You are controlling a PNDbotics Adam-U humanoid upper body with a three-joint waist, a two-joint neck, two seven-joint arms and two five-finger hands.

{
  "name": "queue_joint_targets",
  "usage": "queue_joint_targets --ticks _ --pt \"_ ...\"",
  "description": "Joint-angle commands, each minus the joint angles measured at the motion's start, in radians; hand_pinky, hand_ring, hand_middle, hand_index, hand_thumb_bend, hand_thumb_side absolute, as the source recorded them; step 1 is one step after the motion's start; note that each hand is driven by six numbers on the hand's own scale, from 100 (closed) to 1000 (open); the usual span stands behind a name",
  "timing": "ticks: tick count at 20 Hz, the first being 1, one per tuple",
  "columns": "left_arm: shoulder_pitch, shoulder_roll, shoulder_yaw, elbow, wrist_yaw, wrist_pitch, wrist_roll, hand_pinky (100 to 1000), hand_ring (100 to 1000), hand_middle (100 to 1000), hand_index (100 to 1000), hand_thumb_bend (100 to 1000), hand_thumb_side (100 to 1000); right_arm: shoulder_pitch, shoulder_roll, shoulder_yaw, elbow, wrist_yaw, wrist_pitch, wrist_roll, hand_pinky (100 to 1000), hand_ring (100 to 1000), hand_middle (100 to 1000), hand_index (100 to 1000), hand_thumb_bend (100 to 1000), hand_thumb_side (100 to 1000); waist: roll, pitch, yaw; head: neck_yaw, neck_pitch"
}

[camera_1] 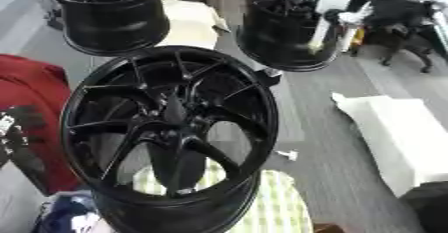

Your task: Pull the pin out of the wheel hub.

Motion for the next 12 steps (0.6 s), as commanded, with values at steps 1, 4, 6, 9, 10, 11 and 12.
queue_joint_targets --ticks 1,4,6,9,10,11,12 --pt "-0.017 0.021 0.014 -0.021 -0.002 -0.001 0.012 661 780 685 819 100 594 0.041 -0.06 -0.096 0.069 0.027 0.047 -0.055 718 762 712 875 472 443 0.002 0.002 -0.014 0.02 -0.002" --pt "-0.02 0.026 0.021 -0.022 -0.002 -0.003 0.019 661 780 685 819 100 594 0.123 -0.023 -0.178 0.148 0.038 0.088 -0.105 742 807 819 935 476 449 0.004 0.012 -0.029 0.031 -0.002" --pt "-0.023 0.029 0.025 -0.022 -0.002 -0.005 0.024 661 781 686 820 100 594 0.173 0.01 -0.228 0.196 0.016 0.109 -0.136 753 827 852 946 473 449 0.005 0.019 -0.04 0.037 -0.002" --pt "-0.027 0.031 0.025 -0.022 -0.002 -0.007 0.026 661 781 687 820 100 595 0.245 0.059 -0.3 0.234 -0.026 0.103 -0.181 739 819 852 942 461 448 0.005 0.026 -0.048 0.039 -0.002" --pt "-0.028 0.032 0.025 -0.021 -0.002 -0.007 0.025 661 781 687 820 100 595 0.269 0.078 -0.325 0.235 -0.041 0.095 -0.196 728 807 838 936 457 446 0.006 0.028 -0.049 0.039 -0.002" --pt "-0.029 0.032 0.025 -0.021 -0.003 -0.008 0.025 661 781 687 820 100 595 0.294 0.095 -0.35 0.229 -0.056 0.082 -0.211 726 804 834 934 456 446 0.006 0.029 -0.049 0.037 -0.002" --pt "-0.031 0.031 0.023 -0.021 -0.003 -0.008 0.024 661 781 687 820 100 595 0.321 0.115 -0.377 0.214 -0.073 0.067 -0.228 710 780 790 919 440 442 0.006 0.03 -0.046 0.033 -0.002"
